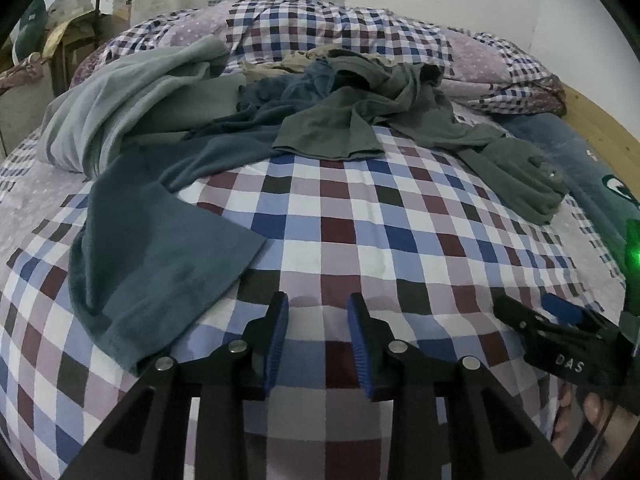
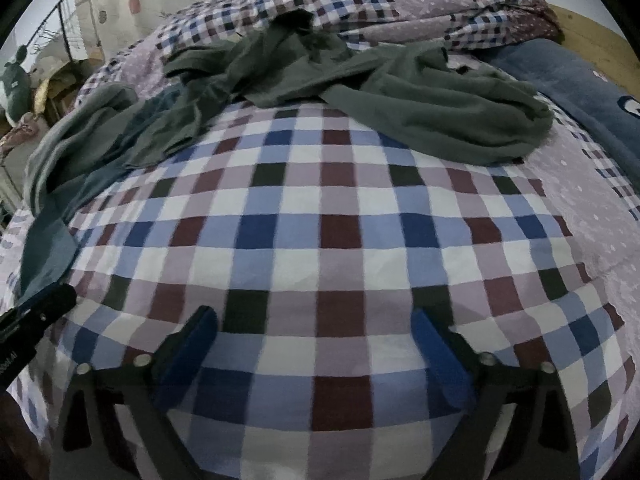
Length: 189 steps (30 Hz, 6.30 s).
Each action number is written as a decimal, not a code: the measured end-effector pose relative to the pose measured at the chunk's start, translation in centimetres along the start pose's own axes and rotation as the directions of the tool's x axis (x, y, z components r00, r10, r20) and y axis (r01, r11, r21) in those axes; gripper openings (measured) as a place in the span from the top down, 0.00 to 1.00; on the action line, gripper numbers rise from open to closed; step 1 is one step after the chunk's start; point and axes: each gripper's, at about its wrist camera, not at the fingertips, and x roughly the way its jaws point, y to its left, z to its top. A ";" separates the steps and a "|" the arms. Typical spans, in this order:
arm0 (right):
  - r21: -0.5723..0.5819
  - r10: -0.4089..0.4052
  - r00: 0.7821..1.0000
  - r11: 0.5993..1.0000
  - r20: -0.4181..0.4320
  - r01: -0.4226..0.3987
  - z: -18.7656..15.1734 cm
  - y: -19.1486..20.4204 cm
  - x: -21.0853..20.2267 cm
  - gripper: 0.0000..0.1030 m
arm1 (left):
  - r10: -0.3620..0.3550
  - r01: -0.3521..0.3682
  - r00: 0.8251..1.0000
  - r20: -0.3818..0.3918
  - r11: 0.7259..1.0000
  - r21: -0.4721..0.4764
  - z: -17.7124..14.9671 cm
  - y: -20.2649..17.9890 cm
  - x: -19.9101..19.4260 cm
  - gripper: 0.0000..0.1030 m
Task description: Fold clothes
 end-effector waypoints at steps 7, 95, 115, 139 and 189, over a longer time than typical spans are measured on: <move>-0.030 0.003 1.000 1.000 0.021 -0.002 0.1 1.8 -0.2 0.50 | -0.005 0.007 0.998 0.060 0.999 -0.035 0.0 1.5 -1.2 0.47; 0.042 0.419 0.907 0.908 -0.046 -0.417 0.8 5.2 -0.1 0.79 | -0.683 0.681 0.717 -0.138 0.729 -0.069 -2.4 -0.9 -2.4 0.81; -0.133 0.571 0.818 0.807 -0.066 -0.575 0.2 9.4 -4.4 0.97 | -0.487 0.482 0.868 0.096 0.780 -0.399 1.0 9.7 -0.9 0.29; -0.047 0.700 0.709 0.714 0.083 -0.699 0.0 -3.9 -10.2 0.95 | -0.500 0.504 0.859 0.112 0.786 -0.358 2.5 3.7 2.4 0.28; -0.041 0.494 0.869 0.868 -0.006 -0.494 -0.3 4.0 -2.4 0.30 | -0.356 0.440 0.897 0.261 0.766 -0.468 3.2 19.5 -9.5 0.89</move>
